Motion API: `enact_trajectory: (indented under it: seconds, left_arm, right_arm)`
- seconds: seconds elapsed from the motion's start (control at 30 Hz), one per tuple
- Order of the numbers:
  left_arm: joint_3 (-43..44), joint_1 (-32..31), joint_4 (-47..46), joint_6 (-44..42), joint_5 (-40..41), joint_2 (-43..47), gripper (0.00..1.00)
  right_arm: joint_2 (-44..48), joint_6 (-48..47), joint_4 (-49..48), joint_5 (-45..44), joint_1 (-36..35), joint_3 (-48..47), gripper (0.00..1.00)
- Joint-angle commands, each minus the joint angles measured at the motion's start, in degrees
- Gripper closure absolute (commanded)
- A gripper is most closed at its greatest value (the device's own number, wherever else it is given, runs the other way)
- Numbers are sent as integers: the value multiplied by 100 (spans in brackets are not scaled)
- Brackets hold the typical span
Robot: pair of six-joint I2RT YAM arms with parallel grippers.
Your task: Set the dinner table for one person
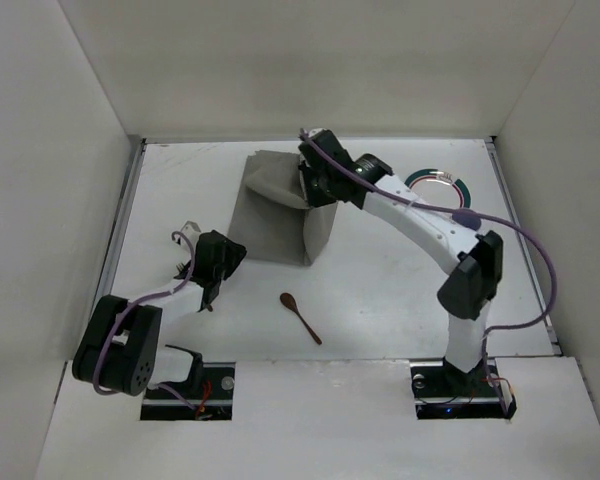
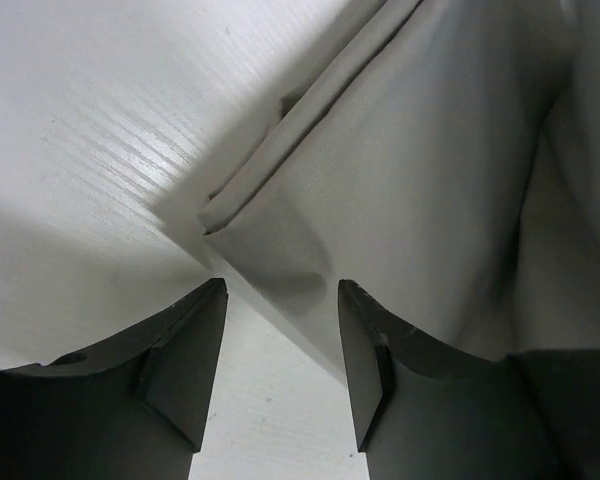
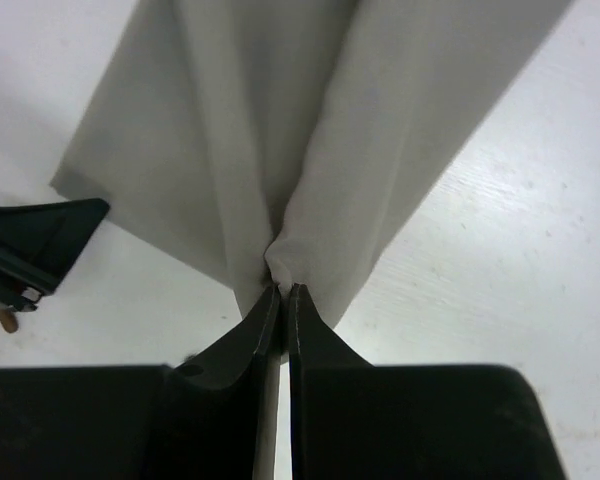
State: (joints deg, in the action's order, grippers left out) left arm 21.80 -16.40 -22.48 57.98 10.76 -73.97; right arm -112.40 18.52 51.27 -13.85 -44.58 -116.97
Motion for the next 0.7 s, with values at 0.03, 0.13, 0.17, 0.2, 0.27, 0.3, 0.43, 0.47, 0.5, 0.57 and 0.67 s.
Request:
enact_trajectory:
  seconds: [0.03,0.13,0.17,0.2,0.27,0.3,0.43,0.47,0.5,0.57,0.67]
  left_arm:
    - [228,1,-327,12,92,-170,56]
    - [193,10,-327,-41,206,-196,56]
    - [193,28,-327,-41,242,-231,57]
    - [219,28,-327,-49,259,-275,57]
    - [280,28,-345,-67,277,-380,59]
    - [307,19,-380,-84,277,-442,62]
    - [316,36,-555,-76,365,-601,83]
    - [307,28,-582,-85,391,-583,87]
    - [298,19,-608,-85,400,-557,90]
    - [255,-34,-608,-102,444,-425,94]
    - [105,-95,-574,-120,672,-180,96]
  right_arm:
    - [981,449,-1696,-12,305,1401,99]
    - [1544,871,-2671,-74,489,2482,99]
    - [1728,1055,-3022,-22,568,2816,99]
    - [1922,1240,-3400,39,656,3159,99]
    - [2238,1547,-4025,154,840,3722,99]
    - [2379,1706,-4280,172,954,3977,99]
    - [3160,2680,-5326,-38,1595,5347,99]
    - [3406,3048,-5581,-109,1788,5803,99]
    - [3652,3461,-5836,-136,2017,6313,99]
    - [4066,4252,-6389,-101,2456,7367,98]
    - [4340,4800,-6752,-74,2827,8320,98]
